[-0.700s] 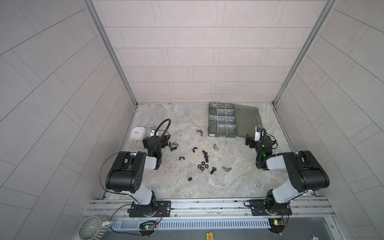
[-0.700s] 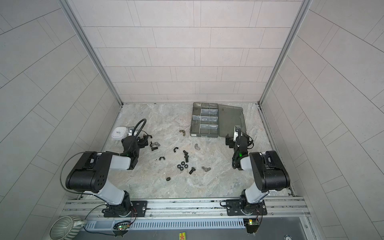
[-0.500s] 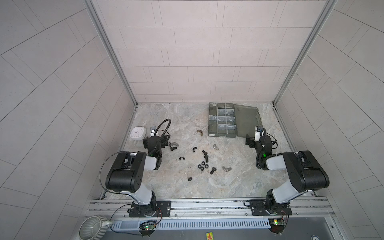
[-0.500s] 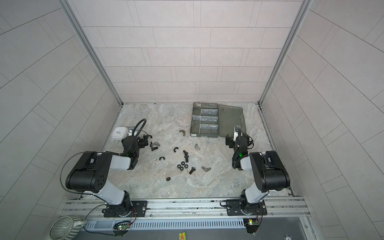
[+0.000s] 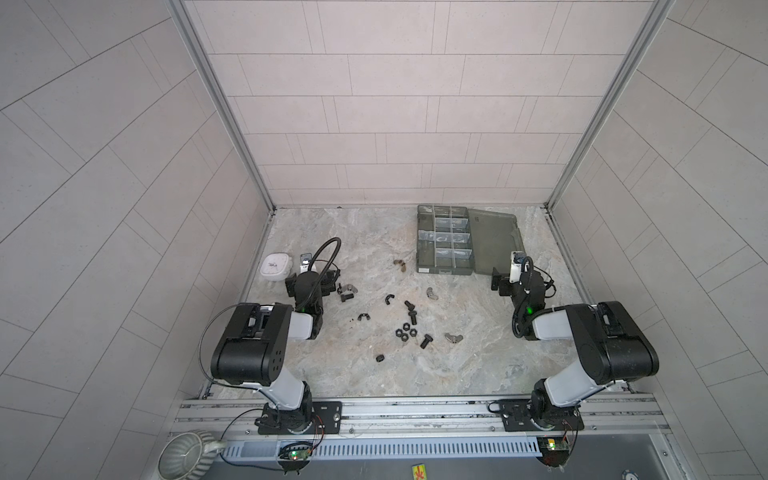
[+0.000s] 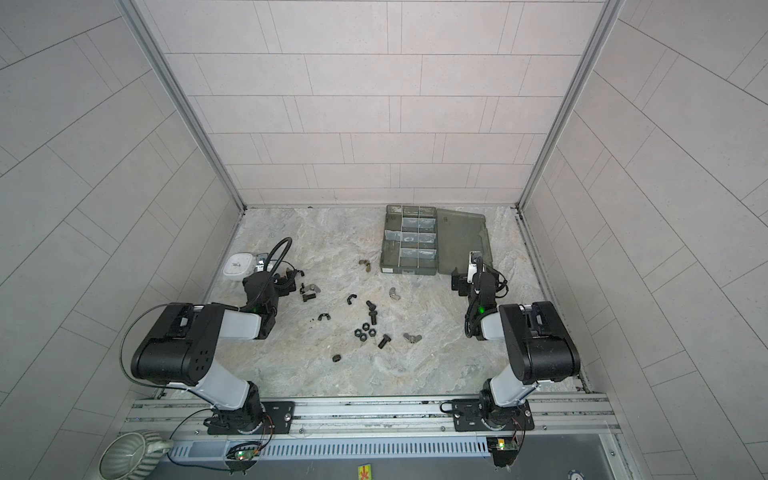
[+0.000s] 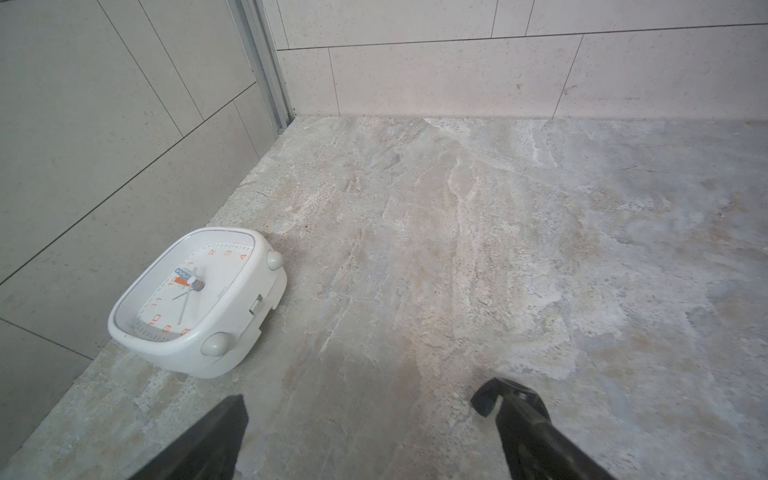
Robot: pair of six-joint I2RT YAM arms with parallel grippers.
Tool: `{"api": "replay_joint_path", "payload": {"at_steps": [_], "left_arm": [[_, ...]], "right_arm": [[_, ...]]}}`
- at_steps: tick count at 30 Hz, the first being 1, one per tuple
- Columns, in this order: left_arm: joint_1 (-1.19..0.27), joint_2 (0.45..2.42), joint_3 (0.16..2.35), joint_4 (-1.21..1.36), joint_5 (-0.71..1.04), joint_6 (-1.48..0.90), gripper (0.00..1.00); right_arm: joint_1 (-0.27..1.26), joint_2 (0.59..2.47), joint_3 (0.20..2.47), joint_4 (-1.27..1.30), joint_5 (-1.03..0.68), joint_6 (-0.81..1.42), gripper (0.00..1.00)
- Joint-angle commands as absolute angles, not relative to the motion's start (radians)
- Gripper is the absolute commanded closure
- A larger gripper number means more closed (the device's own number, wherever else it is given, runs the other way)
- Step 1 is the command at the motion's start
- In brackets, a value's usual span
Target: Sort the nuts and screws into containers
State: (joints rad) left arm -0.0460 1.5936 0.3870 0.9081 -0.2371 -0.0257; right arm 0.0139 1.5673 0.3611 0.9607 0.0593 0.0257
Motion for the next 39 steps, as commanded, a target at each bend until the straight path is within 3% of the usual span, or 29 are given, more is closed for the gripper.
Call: {"api": "replay_joint_path", "payload": {"at_steps": [1, 6, 11, 15, 20, 24, 29, 39], "left_arm": [[-0.040, 1.588, 0.393, 0.932, -0.227, -0.028, 0.00], [-0.041, 1.552, 0.437, 0.831, -0.199, -0.016, 0.00], [-0.049, 1.506, 0.572, 0.557, -0.289, -0.039, 0.00], [-0.056, 1.463, 0.682, 0.373, -0.304, -0.038, 0.00], [-0.072, 1.407, 0.873, 0.034, -0.146, -0.082, 0.03], [-0.163, 1.320, 0.939, -0.108, -0.006, -0.157, 0.03], [-0.342, 1.205, 0.971, -0.226, 0.052, -0.153, 0.02], [-0.417, 1.057, 1.004, -0.452, 0.139, -0.319, 0.02]], "right_arm": [[0.011, 1.575, 0.365, 0.965, 0.044, 0.018, 0.01], [0.023, 1.470, 0.354, 0.901, 0.144, 0.033, 0.01], [0.052, 1.294, 0.510, 0.471, 0.315, 0.124, 0.01], [0.095, 1.260, 0.766, 0.014, 0.322, 0.189, 0.01], [0.289, 1.250, 0.919, -0.211, 0.487, 0.192, 0.01], [0.343, 1.206, 0.989, -0.408, 0.326, 0.285, 0.01], [0.381, 1.197, 0.983, -0.567, 0.139, 0.333, 0.24], [0.543, 1.321, 0.938, -0.530, 0.024, 0.404, 0.36]]}}
